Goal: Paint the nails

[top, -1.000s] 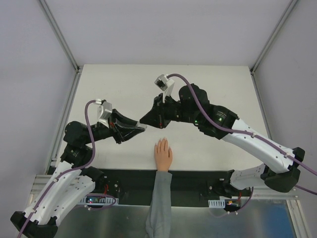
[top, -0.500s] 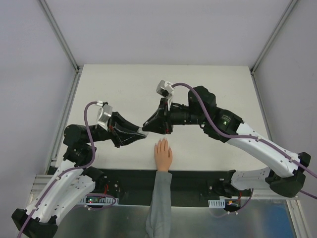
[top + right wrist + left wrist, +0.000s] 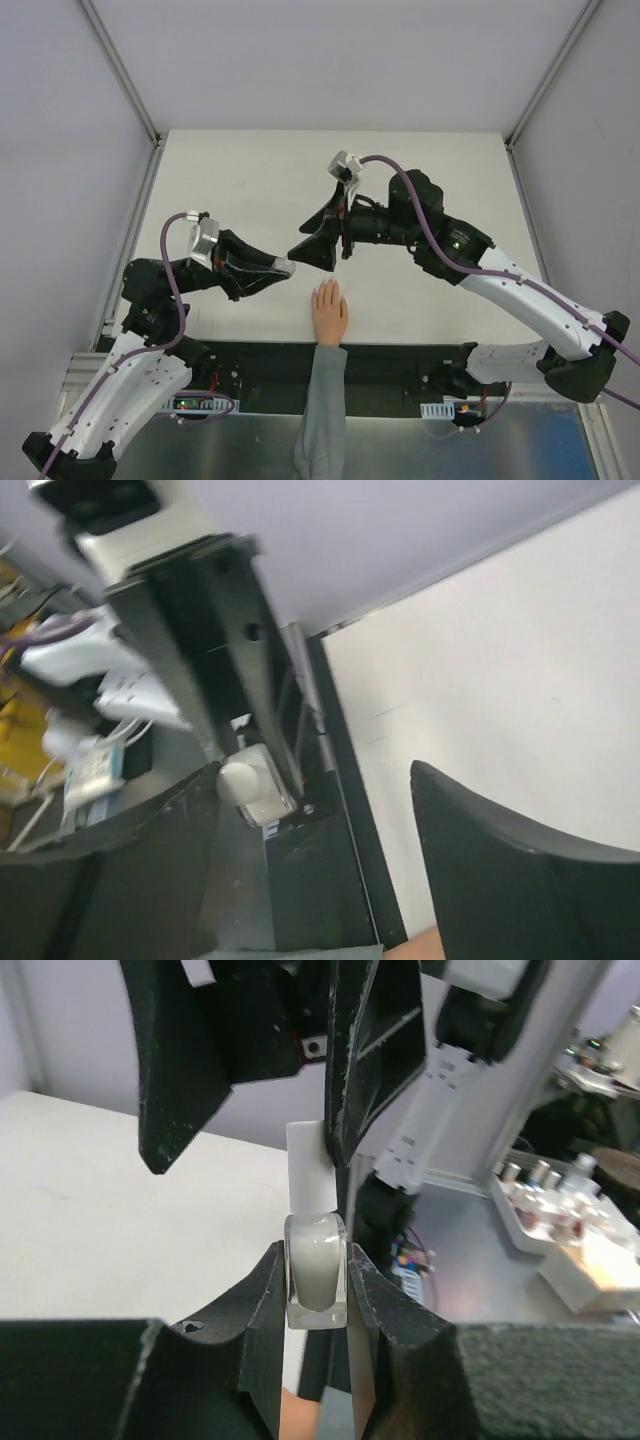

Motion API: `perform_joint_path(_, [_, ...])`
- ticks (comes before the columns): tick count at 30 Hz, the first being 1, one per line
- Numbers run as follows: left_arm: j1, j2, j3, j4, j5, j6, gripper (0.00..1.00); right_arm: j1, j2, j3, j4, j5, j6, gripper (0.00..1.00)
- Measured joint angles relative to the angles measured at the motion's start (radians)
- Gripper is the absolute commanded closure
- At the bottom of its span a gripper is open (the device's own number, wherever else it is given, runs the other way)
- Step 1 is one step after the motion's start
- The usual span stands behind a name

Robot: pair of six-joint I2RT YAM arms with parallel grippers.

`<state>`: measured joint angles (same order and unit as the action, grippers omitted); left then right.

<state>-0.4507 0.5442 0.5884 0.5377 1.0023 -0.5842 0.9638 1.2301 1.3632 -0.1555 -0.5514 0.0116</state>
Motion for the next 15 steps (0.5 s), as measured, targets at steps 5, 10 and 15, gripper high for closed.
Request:
perform_joint_path(5, [0.0, -0.034, 0.008, -0.139, -0.219, 0.132, 1.0, 0.052, -0.008, 0.007, -0.061, 0.353, 0.156, 0.18])
perform_joint_path(10, [0.0, -0.019, 0.011, -0.172, -0.366, 0.189, 1.0, 0.143, 0.031, 0.066, -0.119, 0.642, 0.248, 0.18])
perform_joint_path(15, [0.0, -0.016, 0.03, -0.196, -0.433, 0.218, 1.0, 0.191, 0.087, 0.114, -0.117, 0.799, 0.273, 0.31])
